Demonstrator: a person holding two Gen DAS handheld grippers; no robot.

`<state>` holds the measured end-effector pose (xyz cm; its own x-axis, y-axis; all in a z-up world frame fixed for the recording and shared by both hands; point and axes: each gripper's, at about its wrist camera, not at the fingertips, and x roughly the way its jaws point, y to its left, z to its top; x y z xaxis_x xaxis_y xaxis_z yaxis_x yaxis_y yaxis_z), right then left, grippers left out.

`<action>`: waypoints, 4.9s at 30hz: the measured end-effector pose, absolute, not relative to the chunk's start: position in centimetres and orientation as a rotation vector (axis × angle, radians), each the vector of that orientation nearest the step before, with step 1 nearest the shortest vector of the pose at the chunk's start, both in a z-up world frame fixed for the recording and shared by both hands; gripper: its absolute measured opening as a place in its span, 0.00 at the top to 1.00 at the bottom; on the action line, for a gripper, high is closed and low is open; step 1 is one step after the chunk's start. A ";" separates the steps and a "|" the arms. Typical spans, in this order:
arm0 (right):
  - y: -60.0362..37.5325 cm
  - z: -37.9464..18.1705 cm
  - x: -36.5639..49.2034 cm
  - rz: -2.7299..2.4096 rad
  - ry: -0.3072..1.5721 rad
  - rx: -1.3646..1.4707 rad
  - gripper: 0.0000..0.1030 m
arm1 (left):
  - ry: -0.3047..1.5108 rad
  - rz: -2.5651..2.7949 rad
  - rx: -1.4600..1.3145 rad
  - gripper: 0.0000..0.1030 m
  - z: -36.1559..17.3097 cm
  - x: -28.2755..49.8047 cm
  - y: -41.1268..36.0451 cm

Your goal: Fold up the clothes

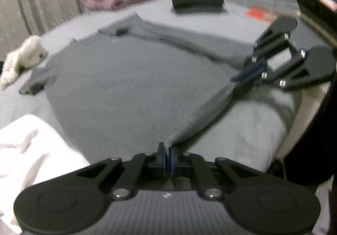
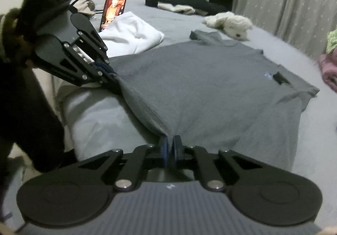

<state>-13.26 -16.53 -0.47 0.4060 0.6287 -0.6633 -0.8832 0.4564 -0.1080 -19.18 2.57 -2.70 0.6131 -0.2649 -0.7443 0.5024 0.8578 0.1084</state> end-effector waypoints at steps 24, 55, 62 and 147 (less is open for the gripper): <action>-22.2 2.7 -5.1 0.813 0.670 0.018 0.61 | 0.896 -0.582 -0.222 0.48 -1.7 -9.8 2.3; -25.9 1.4 4.4 0.555 0.742 0.355 0.60 | 0.881 -0.414 -0.757 0.68 -5.5 6.6 0.2; -26.0 0.3 6.6 0.483 0.795 0.445 0.60 | 0.862 -0.321 -0.776 0.75 -5.7 10.6 -0.9; -29.9 0.4 9.4 0.467 0.862 0.521 0.82 | 0.883 -0.388 -0.786 0.88 -6.3 5.8 -2.6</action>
<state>9.39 -29.92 0.38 0.5671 0.5793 -0.5855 -0.1743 0.7792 0.6020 5.80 -2.61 -6.30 0.5923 -0.5994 -0.5384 -0.0092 0.6632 -0.7484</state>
